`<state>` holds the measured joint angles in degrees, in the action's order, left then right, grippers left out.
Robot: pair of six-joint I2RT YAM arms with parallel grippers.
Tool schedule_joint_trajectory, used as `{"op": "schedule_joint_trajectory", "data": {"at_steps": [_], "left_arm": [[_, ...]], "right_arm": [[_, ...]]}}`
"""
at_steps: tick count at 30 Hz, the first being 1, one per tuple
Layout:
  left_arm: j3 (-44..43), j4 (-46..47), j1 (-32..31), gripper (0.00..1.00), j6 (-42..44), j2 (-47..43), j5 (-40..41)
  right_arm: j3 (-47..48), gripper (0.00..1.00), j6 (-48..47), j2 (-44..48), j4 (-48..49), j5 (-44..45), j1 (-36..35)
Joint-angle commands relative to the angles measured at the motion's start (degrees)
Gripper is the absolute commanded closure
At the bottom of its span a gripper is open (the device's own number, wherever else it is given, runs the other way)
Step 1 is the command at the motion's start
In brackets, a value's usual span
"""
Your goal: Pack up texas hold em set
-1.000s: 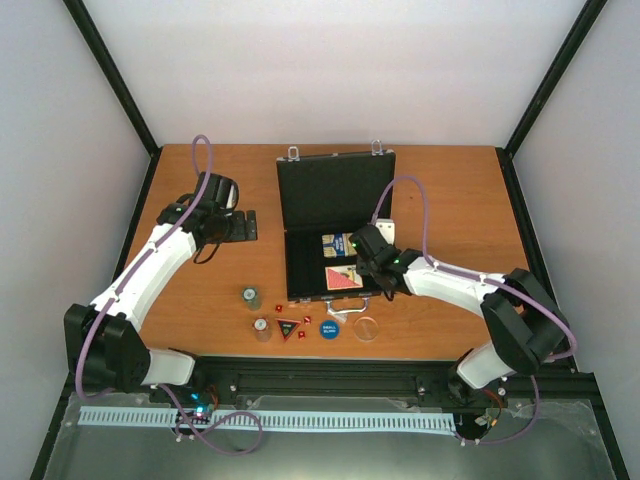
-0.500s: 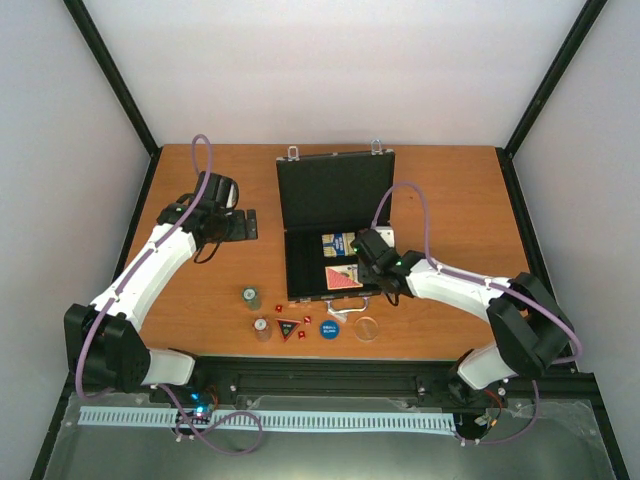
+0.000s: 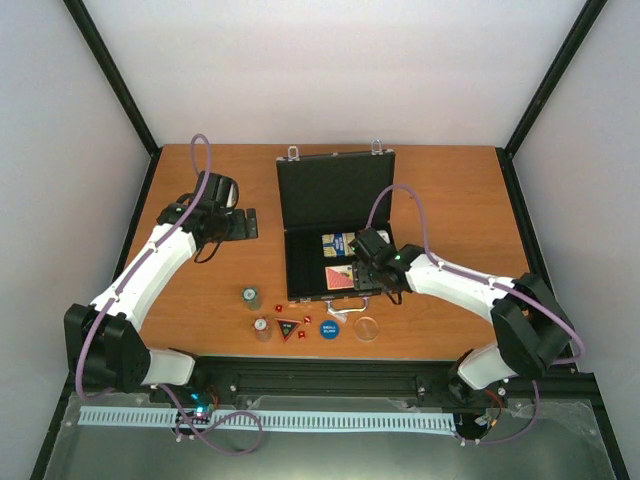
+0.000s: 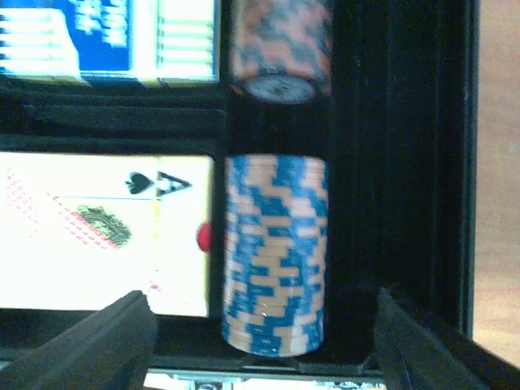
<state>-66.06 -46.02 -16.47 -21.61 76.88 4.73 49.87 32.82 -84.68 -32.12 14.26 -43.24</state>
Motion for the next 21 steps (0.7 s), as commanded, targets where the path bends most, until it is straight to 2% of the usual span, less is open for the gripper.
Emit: {"op": "schedule_joint_trajectory", "data": {"at_steps": [1, 2, 3, 8, 15, 21], "left_arm": [[-0.03, 1.01, 0.03, 0.00, -1.00, -0.42, 0.44], [0.03, 1.07, 0.03, 0.00, -1.04, -0.42, 0.34], [0.05, 1.10, 0.01, 0.00, -1.01, -0.37, 0.30], [0.48, 1.11, 0.03, 0.00, -0.83, -0.52, 0.02], [-0.82, -0.02, 0.03, 0.00, 0.01, -0.33, -0.13], [-1.54, -0.53, 0.03, 0.00, 0.26, -0.64, 0.53]], "right_arm": [[5.52, 0.08, -1.28, 2.69, -5.35, -3.94, 0.91], [6.33, 0.01, -1.21, 3.01, -6.23, -5.86, 1.41], [7.08, 0.00, -1.30, 3.25, -6.84, -7.75, 1.89], [10.27, 0.00, -2.46, 4.12, -8.40, -14.45, 3.45], [15.99, 0.00, -5.77, 0.49, -11.98, -21.13, 3.52], [11.01, 0.00, -2.65, 0.56, -10.02, -27.92, 3.52]]}}
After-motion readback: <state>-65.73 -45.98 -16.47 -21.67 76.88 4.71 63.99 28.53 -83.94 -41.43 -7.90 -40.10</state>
